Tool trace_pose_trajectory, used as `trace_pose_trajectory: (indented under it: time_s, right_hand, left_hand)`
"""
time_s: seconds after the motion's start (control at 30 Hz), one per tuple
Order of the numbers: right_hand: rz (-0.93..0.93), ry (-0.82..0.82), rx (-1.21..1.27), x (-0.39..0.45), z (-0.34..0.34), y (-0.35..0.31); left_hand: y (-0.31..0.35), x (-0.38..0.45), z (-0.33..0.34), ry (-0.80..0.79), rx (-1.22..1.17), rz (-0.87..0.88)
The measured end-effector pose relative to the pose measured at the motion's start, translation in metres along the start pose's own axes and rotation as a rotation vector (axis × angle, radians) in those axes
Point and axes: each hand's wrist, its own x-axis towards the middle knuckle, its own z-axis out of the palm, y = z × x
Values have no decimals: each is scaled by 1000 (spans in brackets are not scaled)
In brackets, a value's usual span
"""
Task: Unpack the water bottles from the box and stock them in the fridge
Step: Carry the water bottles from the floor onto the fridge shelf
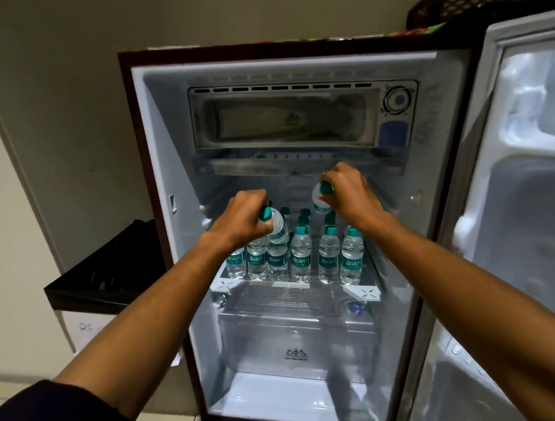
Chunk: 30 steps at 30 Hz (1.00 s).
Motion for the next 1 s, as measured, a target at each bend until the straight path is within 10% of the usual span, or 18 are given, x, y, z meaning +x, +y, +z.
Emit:
trace_pose_trajectory:
  time_s: [0.47,1.0]
  right_hand:
    - [-52,16,28,16,84,9]
    - [125,-68,161,103,157,59]
  left_hand:
    - [-15,38,57,265,-133,-122]
    - [-69,134,110,123,-225,-331]
